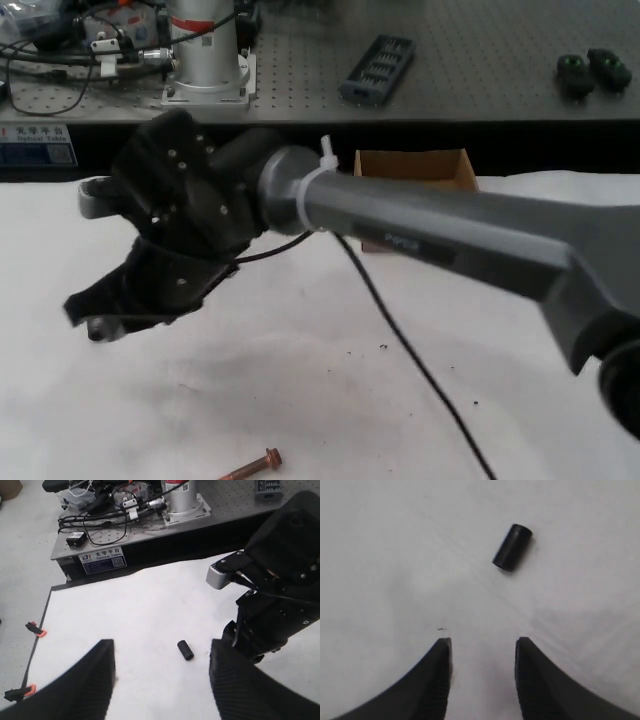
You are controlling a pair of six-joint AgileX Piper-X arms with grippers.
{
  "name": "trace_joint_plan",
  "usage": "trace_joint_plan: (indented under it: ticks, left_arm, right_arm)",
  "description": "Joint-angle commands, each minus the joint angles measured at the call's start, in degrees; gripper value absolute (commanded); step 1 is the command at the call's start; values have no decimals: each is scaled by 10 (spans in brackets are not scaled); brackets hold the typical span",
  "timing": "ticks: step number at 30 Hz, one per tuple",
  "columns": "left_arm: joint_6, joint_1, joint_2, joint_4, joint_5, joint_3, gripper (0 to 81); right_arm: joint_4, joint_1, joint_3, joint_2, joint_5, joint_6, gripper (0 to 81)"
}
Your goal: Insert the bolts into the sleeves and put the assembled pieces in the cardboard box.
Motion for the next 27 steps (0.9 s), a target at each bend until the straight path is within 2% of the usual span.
trace_joint_plan:
  ticks: [1,3,6,13,16,24,27]
  left_arm:
    - [-28,1,75,-9,5,-19,410]
    - [-36,1,109,-9,12,-30,410]
    - [-41,1,177,-10,12,-50,410]
    - [-133,1,334,-95,-16,-74,410]
    - [-173,1,394,-95,-15,-100,410]
    - [-190,4,533,-58,-19,-178,410]
    - [-190,4,584,-14,-18,-217,410]
  right_arm:
    - [46,-18,-9,-45,43,-44,293]
    - [78,-33,8,-75,87,-94,246]
    - [76,-59,65,-139,86,-108,213]
    - [49,-112,252,-318,88,-95,215]
    - [36,-124,343,-404,113,-91,215]
    - [8,-142,512,-593,138,-37,215]
    - [10,-144,554,-638,138,-20,249]
